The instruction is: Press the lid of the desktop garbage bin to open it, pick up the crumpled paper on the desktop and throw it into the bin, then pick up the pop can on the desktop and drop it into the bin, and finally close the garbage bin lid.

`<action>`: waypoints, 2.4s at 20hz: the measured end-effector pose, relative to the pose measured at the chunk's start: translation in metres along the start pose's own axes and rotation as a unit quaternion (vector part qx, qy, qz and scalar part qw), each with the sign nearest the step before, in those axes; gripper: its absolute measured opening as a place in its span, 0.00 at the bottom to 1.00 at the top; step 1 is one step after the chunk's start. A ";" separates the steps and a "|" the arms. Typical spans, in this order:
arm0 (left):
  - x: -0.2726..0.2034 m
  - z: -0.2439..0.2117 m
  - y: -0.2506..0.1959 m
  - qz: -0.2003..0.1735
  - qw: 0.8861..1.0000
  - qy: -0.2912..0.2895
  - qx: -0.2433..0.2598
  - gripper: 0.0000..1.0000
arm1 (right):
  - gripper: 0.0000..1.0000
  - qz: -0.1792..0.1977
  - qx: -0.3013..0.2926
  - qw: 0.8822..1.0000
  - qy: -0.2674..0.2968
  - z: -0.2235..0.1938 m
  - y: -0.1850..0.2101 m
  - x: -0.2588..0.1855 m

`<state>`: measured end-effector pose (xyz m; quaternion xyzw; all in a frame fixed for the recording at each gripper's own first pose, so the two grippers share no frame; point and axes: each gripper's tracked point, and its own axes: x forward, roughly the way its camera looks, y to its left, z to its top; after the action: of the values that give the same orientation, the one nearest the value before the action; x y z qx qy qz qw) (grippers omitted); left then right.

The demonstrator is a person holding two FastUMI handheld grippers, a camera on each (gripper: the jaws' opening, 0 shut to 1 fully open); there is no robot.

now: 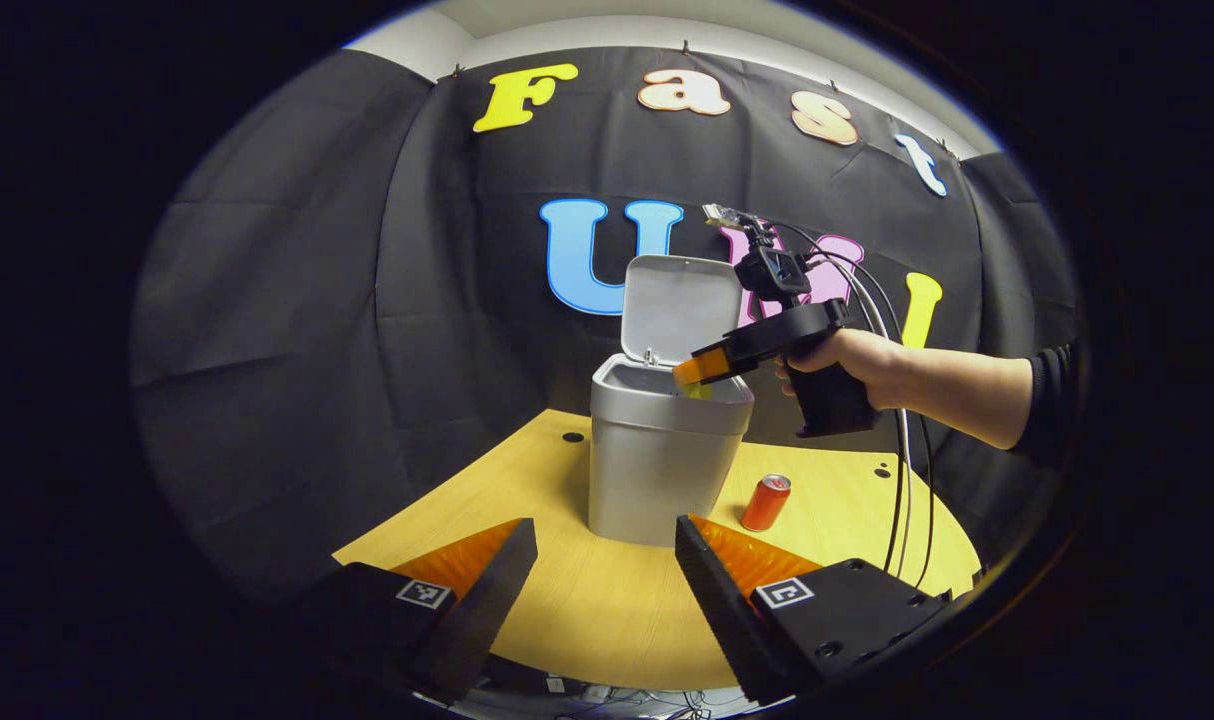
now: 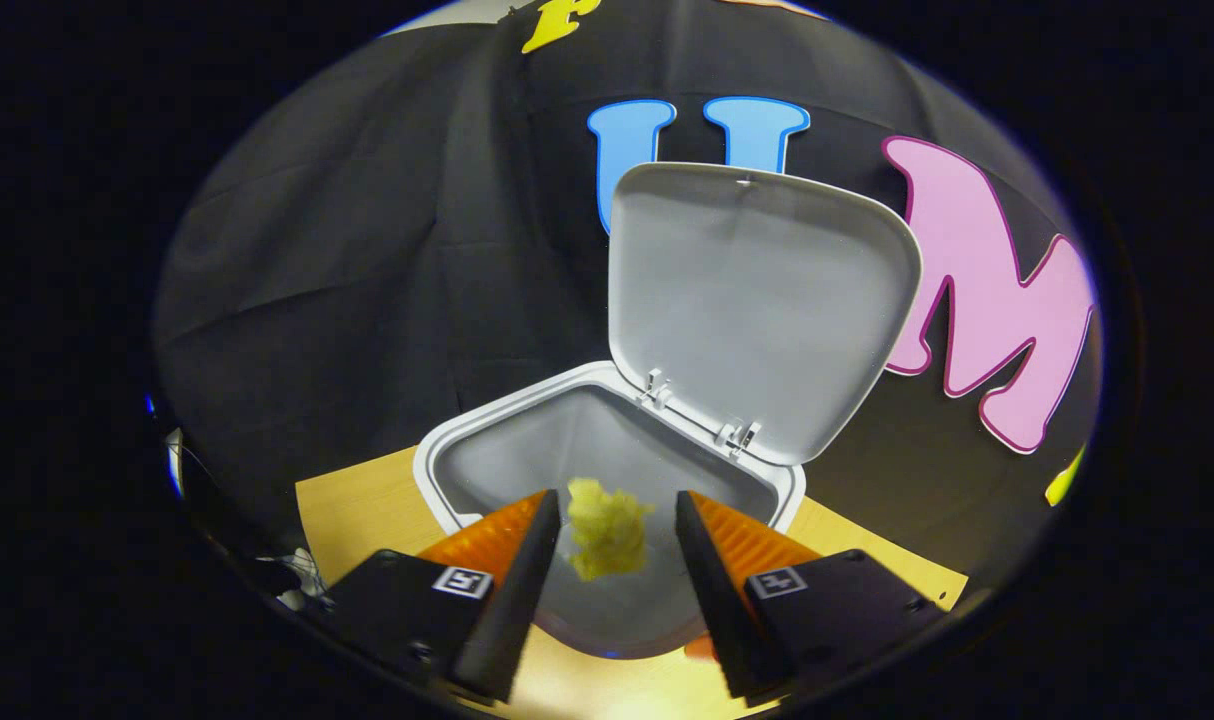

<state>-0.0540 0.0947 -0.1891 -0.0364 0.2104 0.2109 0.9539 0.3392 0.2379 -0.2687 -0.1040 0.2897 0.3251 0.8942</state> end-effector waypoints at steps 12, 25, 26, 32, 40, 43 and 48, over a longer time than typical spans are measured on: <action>0.103 -0.035 -0.122 -0.172 0.983 0.011 0.069 0.95 | 0.98 -0.204 0.103 0.966 -0.125 -0.071 -0.134 -0.171; 0.272 -0.157 -0.249 -0.208 0.971 0.064 0.098 0.96 | 0.98 -0.388 0.187 0.895 -0.115 -0.297 -0.202 -0.291; 0.286 -0.162 -0.254 -0.205 0.971 0.063 0.101 0.96 | 0.98 -0.391 0.189 0.894 -0.111 -0.307 -0.202 -0.292; 0.319 -0.174 -0.282 -0.213 0.968 0.053 0.119 0.96 | 0.98 -0.384 0.207 0.894 -0.100 -0.336 -0.203 -0.283; 0.345 -0.172 -0.284 -0.192 0.975 0.044 0.107 0.96 | 0.98 -0.381 0.201 0.897 -0.095 -0.343 -0.217 -0.274; 0.347 -0.171 -0.285 -0.196 0.974 0.042 0.104 0.96 | 0.98 -0.379 0.203 0.898 -0.093 -0.345 -0.216 -0.273; 0.338 -0.159 -0.291 -0.205 0.973 0.030 0.098 0.90 | 0.98 -0.379 0.207 0.897 -0.089 -0.345 -0.216 -0.274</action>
<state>0.2837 -0.0638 -0.4796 0.0088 0.2466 -0.0125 0.9690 0.1524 -0.2002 -0.3888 0.0111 0.2078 -0.0983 0.9731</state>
